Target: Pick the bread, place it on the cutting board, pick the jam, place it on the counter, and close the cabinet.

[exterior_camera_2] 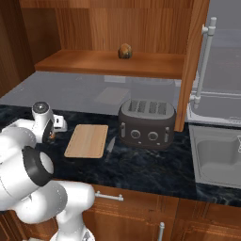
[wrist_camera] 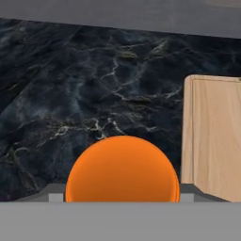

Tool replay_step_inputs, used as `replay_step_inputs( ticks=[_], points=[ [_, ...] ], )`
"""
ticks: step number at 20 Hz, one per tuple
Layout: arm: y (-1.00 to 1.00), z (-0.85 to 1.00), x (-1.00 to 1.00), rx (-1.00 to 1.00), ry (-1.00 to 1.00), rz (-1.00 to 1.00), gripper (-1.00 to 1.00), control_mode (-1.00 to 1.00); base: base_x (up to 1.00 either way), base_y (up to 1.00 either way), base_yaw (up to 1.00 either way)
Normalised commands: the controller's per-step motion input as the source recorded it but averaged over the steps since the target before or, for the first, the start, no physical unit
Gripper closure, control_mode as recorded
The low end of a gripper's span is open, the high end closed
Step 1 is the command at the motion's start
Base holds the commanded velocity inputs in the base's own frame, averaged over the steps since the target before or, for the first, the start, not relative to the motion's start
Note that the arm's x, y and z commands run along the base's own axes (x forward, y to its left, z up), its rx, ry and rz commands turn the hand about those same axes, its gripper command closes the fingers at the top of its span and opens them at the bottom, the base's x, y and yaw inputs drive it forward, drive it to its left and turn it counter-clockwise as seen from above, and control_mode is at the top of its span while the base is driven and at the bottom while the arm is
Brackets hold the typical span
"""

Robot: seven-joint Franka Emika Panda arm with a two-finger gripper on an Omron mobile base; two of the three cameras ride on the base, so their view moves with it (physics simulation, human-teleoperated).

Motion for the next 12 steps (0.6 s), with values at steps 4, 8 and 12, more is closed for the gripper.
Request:
replay_step_inputs(
  ticks=[4,8,12],
  points=[
    [0.01,-0.24,0.08,0.0,0.0,0.01,1.0,-1.0,0.0,0.0,0.0],
    [0.05,-0.25,0.04,0.0,0.0,0.01,1.0,-1.0,0.0,0.0,0.0],
    [0.1,-0.19,0.02,0.0,0.0,0.0,1.0,-1.0,0.0,0.0,0.0]
  ],
)
